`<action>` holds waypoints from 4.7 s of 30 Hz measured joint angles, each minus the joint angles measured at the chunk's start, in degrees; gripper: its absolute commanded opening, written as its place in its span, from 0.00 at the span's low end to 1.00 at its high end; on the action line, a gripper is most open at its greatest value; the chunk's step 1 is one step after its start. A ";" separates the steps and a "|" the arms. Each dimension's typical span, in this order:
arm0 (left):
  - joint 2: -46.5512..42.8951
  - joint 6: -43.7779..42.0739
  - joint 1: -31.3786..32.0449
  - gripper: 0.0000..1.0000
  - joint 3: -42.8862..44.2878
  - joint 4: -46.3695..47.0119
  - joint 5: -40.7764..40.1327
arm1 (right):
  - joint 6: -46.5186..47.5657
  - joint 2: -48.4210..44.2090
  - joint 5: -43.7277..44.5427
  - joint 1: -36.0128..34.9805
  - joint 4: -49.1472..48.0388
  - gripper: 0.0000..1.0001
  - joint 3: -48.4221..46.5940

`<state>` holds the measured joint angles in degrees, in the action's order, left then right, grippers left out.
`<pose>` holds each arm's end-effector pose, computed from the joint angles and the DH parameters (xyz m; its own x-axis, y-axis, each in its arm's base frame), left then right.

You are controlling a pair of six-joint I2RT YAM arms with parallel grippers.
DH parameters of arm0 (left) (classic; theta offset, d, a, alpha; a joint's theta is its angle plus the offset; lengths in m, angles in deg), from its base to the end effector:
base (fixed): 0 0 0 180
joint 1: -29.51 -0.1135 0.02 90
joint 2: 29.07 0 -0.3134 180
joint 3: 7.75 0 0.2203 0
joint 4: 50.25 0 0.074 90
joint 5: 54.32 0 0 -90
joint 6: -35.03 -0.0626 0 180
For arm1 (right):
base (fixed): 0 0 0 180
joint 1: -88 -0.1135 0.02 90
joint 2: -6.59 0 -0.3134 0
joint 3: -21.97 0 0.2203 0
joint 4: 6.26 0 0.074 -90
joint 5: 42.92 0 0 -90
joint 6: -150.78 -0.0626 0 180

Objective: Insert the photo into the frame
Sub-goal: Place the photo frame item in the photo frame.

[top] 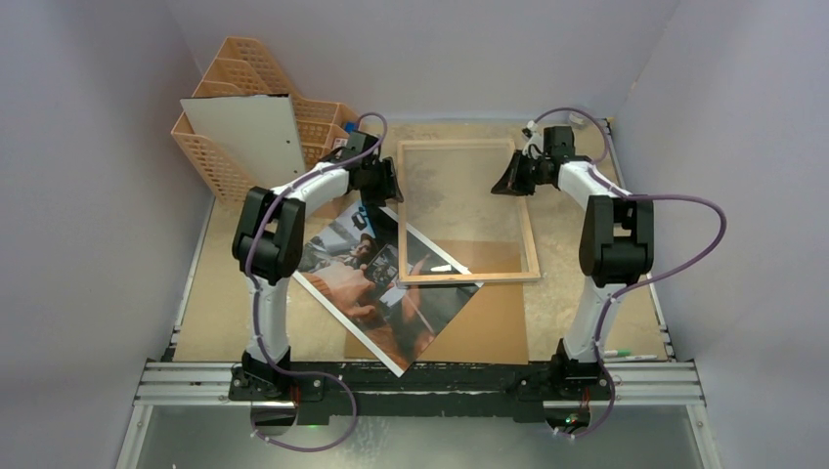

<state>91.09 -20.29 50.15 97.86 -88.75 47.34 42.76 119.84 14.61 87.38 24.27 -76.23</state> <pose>0.4373 -0.1782 0.2210 -0.8761 -0.2655 -0.4024 -0.0481 0.8787 -0.4749 0.4448 0.0384 0.2537 -0.7982 0.2524 -0.5470 -0.1451 0.8008 0.5811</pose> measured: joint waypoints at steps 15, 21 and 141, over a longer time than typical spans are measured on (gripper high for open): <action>2.91 -0.46 0.00 0.43 1.40 -0.07 2.99 | 0.74 1.20 1.09 0.00 0.85 0.00 0.00; 3.08 -0.90 0.00 0.39 1.40 -0.09 3.15 | 0.68 1.90 1.03 0.07 1.53 0.00 0.00; -5.55 -5.79 0.00 0.50 -10.51 13.70 -1.42 | -10.82 -2.73 -9.94 0.28 5.55 0.00 6.19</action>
<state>85.53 -26.08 50.15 87.34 -75.05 45.92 31.94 117.11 4.66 87.66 29.82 -70.04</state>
